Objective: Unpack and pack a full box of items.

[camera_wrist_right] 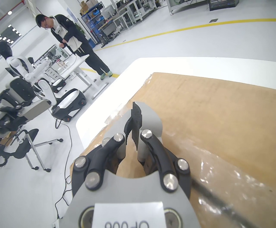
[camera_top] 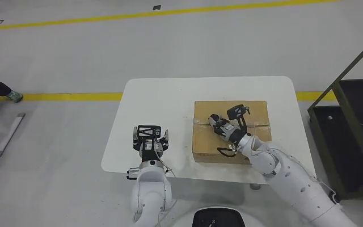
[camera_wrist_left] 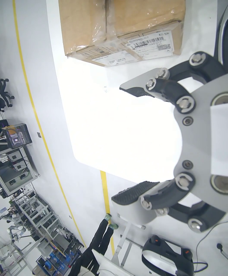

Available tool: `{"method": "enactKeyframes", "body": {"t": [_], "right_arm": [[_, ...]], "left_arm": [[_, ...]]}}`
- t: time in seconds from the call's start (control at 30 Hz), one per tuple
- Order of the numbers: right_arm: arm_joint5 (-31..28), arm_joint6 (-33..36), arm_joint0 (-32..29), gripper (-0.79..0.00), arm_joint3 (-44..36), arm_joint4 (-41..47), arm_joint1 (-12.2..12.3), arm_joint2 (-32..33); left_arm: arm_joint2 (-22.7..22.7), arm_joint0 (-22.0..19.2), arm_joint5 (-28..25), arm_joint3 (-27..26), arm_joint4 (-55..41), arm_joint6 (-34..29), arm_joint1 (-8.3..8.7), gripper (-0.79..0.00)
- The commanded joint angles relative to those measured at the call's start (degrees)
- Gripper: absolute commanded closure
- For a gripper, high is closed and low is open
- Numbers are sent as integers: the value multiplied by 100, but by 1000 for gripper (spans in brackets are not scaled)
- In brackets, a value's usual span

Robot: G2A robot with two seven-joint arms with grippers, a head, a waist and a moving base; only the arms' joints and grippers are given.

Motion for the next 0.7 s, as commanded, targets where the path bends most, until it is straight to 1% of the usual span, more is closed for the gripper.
{"method": "enactKeyframes", "body": {"t": [0.0,0.13,0.23,0.43,0.67], "right_arm": [[-77,217,-128,0,-300,62,56,227],[-111,561,-403,0,-639,140,163,684],[-109,661,-530,0,-664,-144,230,945],[-66,809,-514,0,-410,-247,249,1044],[-58,690,-437,0,-183,-544,239,1003]], "left_arm": [[0,0,0,0,0,0,0,-785],[-2,5,-2,2,-16,22,0,-785],[-40,52,-41,39,-134,188,2,-785],[-40,-1,-117,76,-136,238,-4,-785],[-39,-100,-160,139,-83,208,-14,-785]]}}
